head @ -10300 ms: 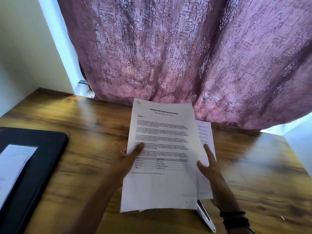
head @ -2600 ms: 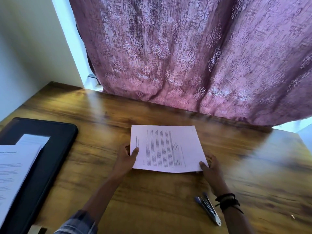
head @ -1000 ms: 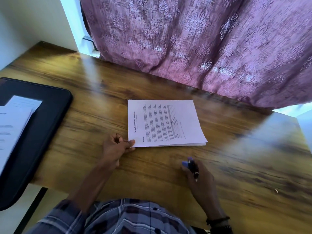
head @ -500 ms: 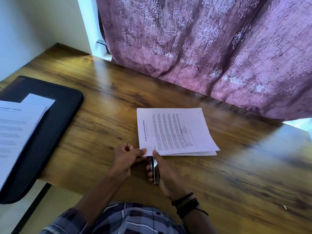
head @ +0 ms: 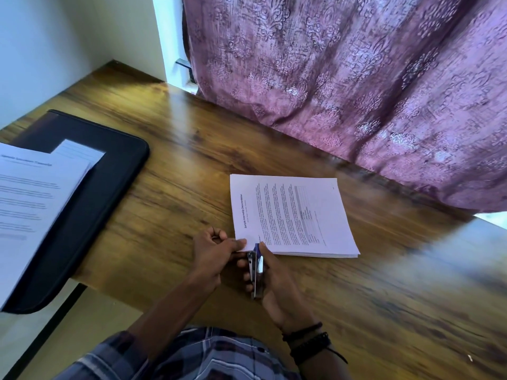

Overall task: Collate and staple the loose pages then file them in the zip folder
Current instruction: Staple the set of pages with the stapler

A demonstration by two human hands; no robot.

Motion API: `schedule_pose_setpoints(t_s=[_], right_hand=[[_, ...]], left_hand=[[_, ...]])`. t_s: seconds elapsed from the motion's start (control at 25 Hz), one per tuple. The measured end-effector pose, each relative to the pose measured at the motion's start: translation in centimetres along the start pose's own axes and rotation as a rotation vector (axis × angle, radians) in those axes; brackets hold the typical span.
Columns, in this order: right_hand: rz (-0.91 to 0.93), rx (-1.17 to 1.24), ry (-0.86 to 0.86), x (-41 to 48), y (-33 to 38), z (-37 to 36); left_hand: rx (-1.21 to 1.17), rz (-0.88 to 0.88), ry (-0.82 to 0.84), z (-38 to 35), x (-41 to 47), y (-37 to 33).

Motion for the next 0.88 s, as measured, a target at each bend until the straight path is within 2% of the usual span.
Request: schedule_pose_setpoints(t_s=[0.32, 0.48, 0.68, 0.88], right_hand=[[-0.074, 0.056, -0.019, 0.6, -0.6, 0.5], [-0.108, 0.100, -0.035, 0.5, -1.2, 0.8], [-0.157, -0.025, -0.073, 0.9, -1.0, 0.4], [-0.068, 0.044, -0.101, 0.6, -0.3, 0.1]], left_hand=[[0.026, -0.031, -0.020, 0.2, 0.1, 0.1], [0.135, -0.122, -0.090, 0.5, 0.2, 0.0], [0.227, -0.226, -0.140, 0.3, -0.1, -0.5], [0.270, -0.248, -0.154, 0.1, -0.1, -0.4]])
Point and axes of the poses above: each hand's wrist, its own x-axis towards the middle knuckle, its own z-axis out of the back of the hand, y = z × x, the point moved 5 cm from there along x, towards the middle knuckle, and after that the axes turned 10 degrees about z, right-handed, at the moved point
